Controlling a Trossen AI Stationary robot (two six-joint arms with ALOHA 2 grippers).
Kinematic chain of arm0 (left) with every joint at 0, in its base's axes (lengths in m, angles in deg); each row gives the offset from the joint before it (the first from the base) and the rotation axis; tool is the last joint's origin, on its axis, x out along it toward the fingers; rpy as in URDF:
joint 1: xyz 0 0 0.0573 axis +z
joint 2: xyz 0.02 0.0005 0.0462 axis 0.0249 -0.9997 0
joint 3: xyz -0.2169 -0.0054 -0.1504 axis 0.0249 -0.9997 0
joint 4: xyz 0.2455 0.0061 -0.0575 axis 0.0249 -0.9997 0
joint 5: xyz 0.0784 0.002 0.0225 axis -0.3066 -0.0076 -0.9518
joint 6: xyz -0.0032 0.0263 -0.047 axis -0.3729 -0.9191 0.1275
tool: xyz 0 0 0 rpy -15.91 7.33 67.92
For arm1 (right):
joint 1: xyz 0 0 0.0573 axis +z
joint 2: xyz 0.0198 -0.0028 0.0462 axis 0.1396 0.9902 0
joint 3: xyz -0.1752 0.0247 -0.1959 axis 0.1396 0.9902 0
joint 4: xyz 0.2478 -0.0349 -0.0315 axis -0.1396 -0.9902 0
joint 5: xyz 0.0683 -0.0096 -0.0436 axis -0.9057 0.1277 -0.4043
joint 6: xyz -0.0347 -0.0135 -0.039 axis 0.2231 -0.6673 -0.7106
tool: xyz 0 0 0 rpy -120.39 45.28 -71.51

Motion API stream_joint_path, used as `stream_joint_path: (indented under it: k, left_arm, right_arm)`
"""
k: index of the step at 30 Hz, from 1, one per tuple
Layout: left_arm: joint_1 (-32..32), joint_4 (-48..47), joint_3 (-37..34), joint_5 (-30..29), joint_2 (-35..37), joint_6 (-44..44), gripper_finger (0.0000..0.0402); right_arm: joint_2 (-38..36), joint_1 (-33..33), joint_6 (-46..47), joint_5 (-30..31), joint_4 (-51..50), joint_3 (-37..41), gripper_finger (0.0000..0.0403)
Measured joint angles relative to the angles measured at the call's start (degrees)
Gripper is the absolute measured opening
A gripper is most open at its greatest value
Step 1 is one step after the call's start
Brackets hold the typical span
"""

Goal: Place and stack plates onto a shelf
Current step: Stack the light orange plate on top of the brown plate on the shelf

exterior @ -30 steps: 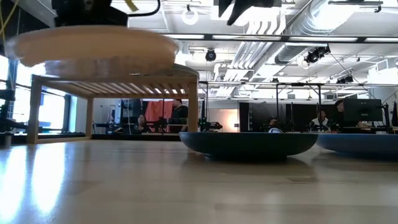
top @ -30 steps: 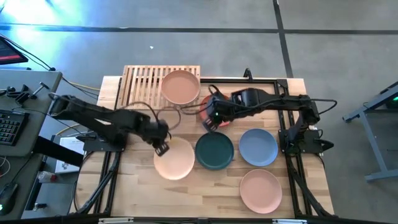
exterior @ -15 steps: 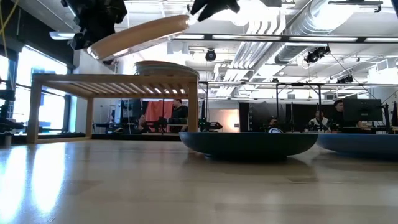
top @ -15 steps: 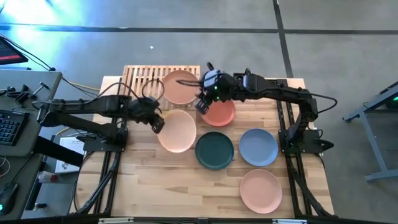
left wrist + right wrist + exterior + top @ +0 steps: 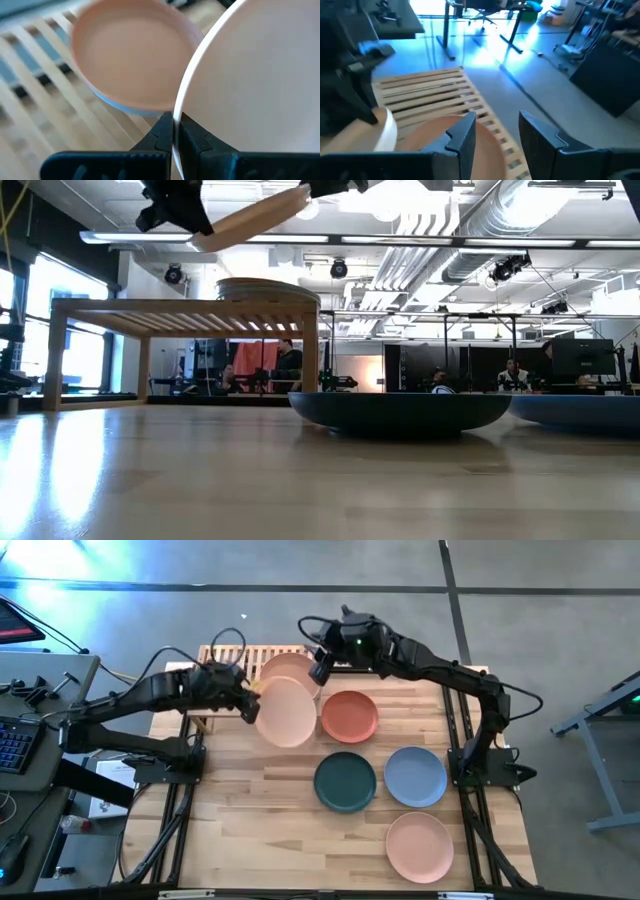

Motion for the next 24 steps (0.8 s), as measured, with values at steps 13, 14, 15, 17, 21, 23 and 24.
stream_joint_path:
  k: [13, 14, 15, 17, 21, 23, 24]
  left_arm:
    - [7.28, -0.13, 5.54, -8.49, -4.59, -1.09, 0.0001]
    - [7.55, -0.15, 6.0, -9.29, -5.13, -1.0, 0.0001]
    - [7.86, -0.15, 6.5, -10.02, -5.66, -1.01, 0.0001]
    - [8.59, -0.09, 7.59, -10.96, -6.8, -1.03, 0.0001]
    - [10.71, -0.32, 10.21, -10.9, -9.66, -1.41, 0.0001]
    - [11.71, -0.2, 11.65, -10.66, -11.12, -1.41, 0.0001]
    - [12.29, -0.24, 12.43, -10.0, -11.85, -1.4, 0.0001]
  right_arm:
    - [0.0, -5.43, -4.93, -0.47, 3.93, 0.0, 0.0167]
    - [0.0, -5.64, -4.91, -0.95, 4.27, 0.0, 0.0167]
    - [0.0, -5.86, -4.88, -1.69, 4.48, 0.0, 0.0167]
    - [0.0, -6.2, -4.87, -3.91, 4.61, 0.0, 0.0167]
    - [0.0, -6.52, -3.83, -5.87, 4.23, 0.0, 0.0167]
    - [0.0, -6.52, -3.53, -5.81, 3.39, 0.0, 0.0167]
    - [0.0, -6.52, -3.53, -5.56, 2.91, 0.0, 0.0167]
